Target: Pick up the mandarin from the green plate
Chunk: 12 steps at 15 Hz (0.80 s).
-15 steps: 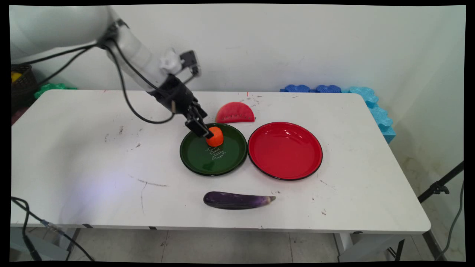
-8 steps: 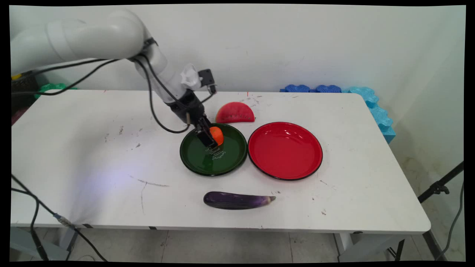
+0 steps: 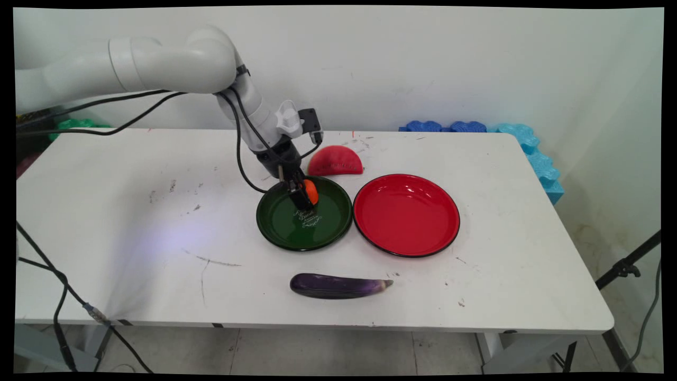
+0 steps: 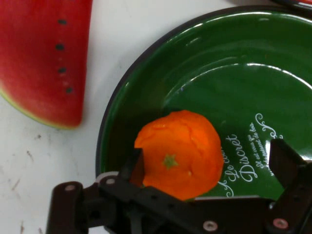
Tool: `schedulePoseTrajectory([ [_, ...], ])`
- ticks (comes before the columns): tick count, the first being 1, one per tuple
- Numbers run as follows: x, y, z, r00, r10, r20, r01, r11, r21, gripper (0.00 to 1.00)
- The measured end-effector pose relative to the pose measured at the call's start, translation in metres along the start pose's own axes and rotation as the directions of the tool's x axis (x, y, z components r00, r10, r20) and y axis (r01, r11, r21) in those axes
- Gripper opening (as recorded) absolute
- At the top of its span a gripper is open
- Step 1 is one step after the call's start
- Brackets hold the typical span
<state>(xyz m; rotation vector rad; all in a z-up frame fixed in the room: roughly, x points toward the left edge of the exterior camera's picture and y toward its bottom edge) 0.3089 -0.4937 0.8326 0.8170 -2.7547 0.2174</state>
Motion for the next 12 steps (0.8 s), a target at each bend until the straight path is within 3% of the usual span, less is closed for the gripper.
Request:
schedulePoseTrajectory([
  [12, 0.013, 0.002, 0.007, 0.999, 0.032, 0.030, -0.032, 0.999, 0.024, 1.00],
])
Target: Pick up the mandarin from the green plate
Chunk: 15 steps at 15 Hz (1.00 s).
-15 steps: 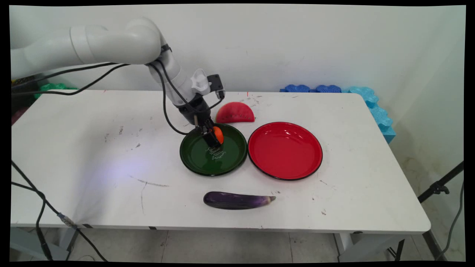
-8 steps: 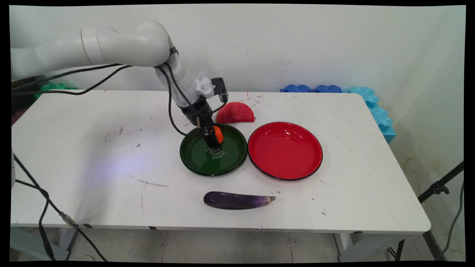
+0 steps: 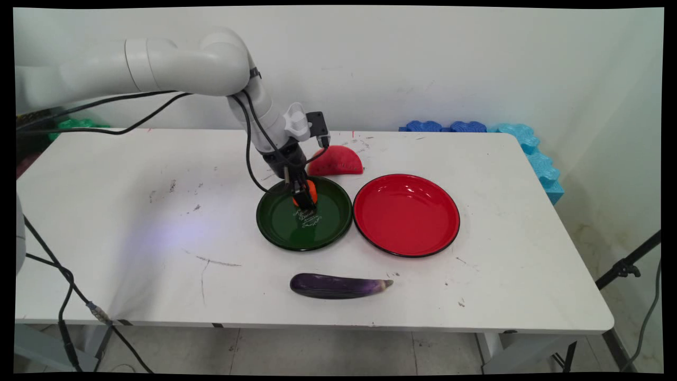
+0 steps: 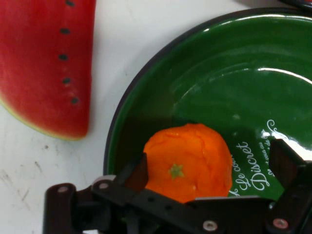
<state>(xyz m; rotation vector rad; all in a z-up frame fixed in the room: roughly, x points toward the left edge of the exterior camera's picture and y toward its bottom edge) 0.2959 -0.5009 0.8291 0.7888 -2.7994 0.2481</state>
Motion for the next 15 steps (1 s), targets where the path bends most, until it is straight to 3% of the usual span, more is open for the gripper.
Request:
schedulePoseTrajectory([
  [9, 0.000, 0.000, -0.023, 1.000, 0.003, 0.016, -0.003, 1.000, -0.006, 1.00],
  [15, -0.005, 0.003, -0.018, 1.000, 0.006, 0.028, -0.005, 1.000, -0.018, 1.00],
])
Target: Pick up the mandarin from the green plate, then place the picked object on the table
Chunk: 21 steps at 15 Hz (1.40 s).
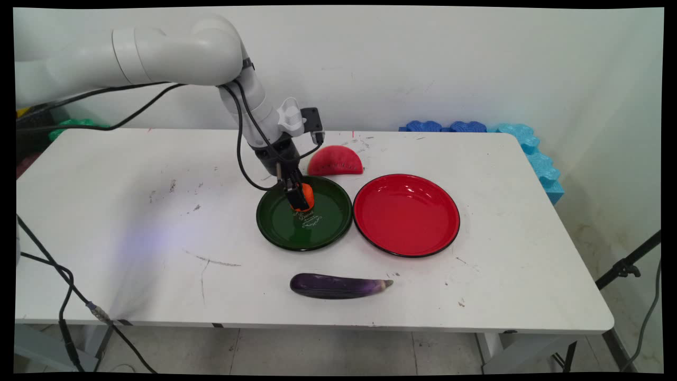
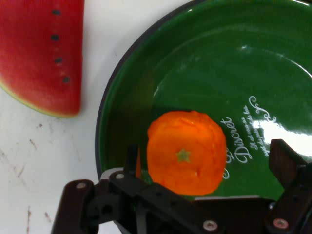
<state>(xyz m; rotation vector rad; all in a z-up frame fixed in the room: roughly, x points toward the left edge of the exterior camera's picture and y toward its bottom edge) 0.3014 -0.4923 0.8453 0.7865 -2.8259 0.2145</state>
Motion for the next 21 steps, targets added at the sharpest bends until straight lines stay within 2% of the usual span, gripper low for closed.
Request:
schedulePoseTrajectory([
  [5, 0.001, -0.003, 0.018, 1.000, -0.009, -0.006, 0.009, 1.000, 0.000, 1.00],
  [6, 0.001, -0.004, 0.021, 1.000, -0.010, -0.006, 0.010, 1.000, -0.001, 0.00],
  [15, 0.001, 0.000, 0.023, 1.000, -0.022, -0.022, 0.021, 0.999, -0.028, 0.00],
  [21, 0.023, -0.002, -0.022, 0.995, -0.036, -0.089, 0.032, 0.998, -0.045, 0.00],
])
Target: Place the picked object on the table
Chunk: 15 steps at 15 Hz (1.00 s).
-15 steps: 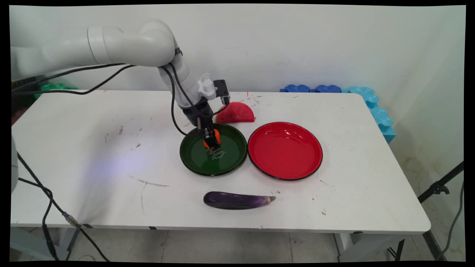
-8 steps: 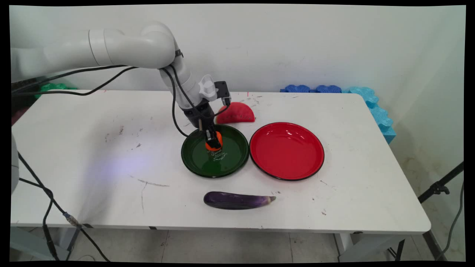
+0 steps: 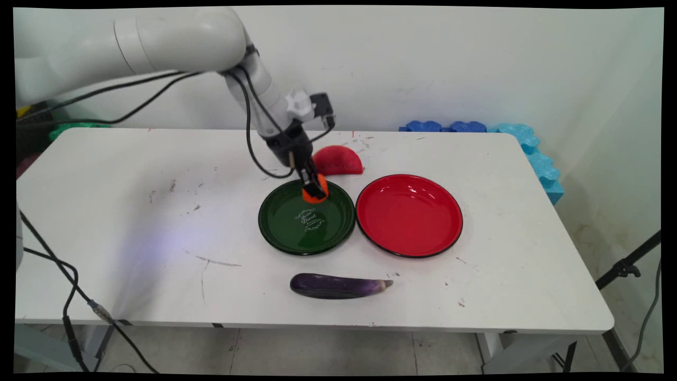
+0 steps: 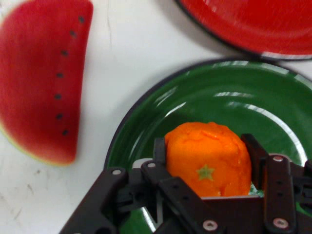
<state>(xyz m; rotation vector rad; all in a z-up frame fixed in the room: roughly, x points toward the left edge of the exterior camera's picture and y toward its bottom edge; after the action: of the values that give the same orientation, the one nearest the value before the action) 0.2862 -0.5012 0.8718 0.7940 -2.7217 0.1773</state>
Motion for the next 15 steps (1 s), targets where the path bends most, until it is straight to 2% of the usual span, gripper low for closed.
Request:
schedulePoseTrajectory([
  [3, 0.016, 0.009, -0.022, 0.999, -0.005, -0.044, 0.004, 1.000, -0.025, 0.00],
  [7, 0.034, 0.031, -0.039, 0.996, -0.014, -0.092, 0.007, 0.997, -0.074, 0.00],
  [11, 0.040, 0.056, -0.039, 0.993, -0.026, -0.116, 0.012, 0.993, -0.118, 0.00],
  [15, 0.036, 0.083, -0.024, 0.992, -0.024, -0.121, 0.005, 0.988, -0.154, 0.00],
])
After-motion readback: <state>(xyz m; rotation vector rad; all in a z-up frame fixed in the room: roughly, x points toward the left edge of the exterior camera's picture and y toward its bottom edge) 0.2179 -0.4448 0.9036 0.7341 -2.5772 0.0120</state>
